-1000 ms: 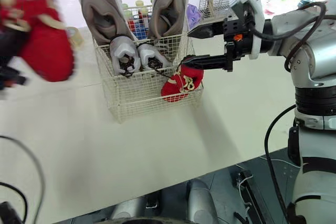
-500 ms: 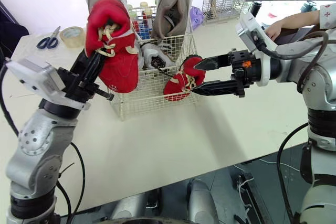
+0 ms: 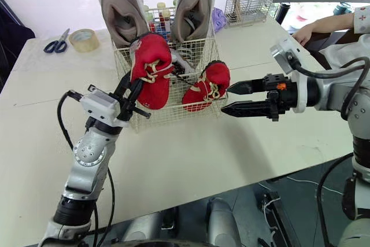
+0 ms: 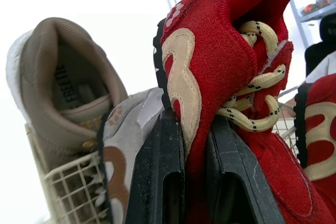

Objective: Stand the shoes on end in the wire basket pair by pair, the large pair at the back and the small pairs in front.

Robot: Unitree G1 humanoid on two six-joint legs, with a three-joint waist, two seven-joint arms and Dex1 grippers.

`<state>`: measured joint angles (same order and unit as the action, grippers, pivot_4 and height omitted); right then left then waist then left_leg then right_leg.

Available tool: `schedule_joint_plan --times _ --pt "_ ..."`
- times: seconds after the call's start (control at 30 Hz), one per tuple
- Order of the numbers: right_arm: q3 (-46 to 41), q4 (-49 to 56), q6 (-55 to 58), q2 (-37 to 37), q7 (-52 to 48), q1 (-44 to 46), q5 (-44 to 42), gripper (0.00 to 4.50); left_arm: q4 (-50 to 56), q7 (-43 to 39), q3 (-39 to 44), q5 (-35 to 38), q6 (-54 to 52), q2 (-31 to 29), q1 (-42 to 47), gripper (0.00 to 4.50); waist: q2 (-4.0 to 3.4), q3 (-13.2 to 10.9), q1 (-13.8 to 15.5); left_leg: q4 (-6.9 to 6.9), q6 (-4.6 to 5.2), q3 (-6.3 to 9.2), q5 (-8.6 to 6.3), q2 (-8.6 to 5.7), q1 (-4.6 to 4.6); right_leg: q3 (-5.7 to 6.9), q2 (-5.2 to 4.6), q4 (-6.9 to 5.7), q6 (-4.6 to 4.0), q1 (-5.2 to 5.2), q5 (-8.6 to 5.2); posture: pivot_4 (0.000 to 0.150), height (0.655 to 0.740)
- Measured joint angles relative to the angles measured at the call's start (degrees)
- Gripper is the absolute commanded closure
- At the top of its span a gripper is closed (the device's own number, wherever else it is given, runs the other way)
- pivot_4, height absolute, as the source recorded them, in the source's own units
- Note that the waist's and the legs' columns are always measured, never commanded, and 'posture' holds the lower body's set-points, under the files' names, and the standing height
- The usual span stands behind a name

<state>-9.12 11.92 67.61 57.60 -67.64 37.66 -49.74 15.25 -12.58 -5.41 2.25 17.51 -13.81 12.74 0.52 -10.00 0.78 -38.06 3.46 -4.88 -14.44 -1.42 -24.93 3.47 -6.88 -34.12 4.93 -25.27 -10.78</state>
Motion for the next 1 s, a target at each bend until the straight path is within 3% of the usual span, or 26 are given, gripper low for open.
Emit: schedule_joint_plan --times 0.33,0.63,0.73,0.93,1.0 --pt "-1.6 1.48 0.74 -0.23 3.73 -1.56 -3.4 0.0 -8.78 1.95 -0.47 -7.49 10.63 1.74 0.38 4.4 -0.01 0.0 0.06 -0.01 0.01 -0.01 0.0 0.02 0.0 0.01 0.01 0.0 0.03 0.01 0.02 0.15 0.74" --pt "-1.65 1.38 -0.15 -0.33 4.88 -1.76 -3.9 0.0 -6.89 0.62 0.11 -0.16 6.46 4.42 -4.71 4.4 -0.2 0.13 -0.07 -0.01 0.02 -0.01 0.0 0.05 0.01 0.02 0.03 0.0 0.03 0.02 0.01 0.15 0.74" --pt "-1.45 1.12 -1.15 -0.37 4.9 -1.76 -3.71 0.0 -4.49 0.18 0.13 1.25 3.8 4.55 -6.55 3.28 -0.31 0.19 -0.13 -0.01 0.04 -0.01 0.0 0.06 0.02 0.03 0.06 0.01 0.03 0.02 0.01 0.15 0.74" --pt "-0.03 -0.23 -3.04 -2.02 4.88 -1.71 -3.19 0.0 -0.51 -1.73 -0.47 2.89 -1.24 4.04 -12.35 0.26 -0.39 0.24 0.02 -0.11 0.04 -0.01 0.0 0.09 0.03 0.11 0.05 0.0 0.02 0.08 0.0 0.15 0.74" --pt "0.41 -0.53 -3.64 -2.43 4.87 -1.71 -2.87 0.0 0.82 -2.01 -0.41 3.35 -2.65 4.02 -12.67 0.26 -0.39 0.24 -0.04 -0.13 0.04 -0.01 0.0 0.1 0.03 0.11 0.05 0.01 0.02 0.07 0.0 0.15 0.74"
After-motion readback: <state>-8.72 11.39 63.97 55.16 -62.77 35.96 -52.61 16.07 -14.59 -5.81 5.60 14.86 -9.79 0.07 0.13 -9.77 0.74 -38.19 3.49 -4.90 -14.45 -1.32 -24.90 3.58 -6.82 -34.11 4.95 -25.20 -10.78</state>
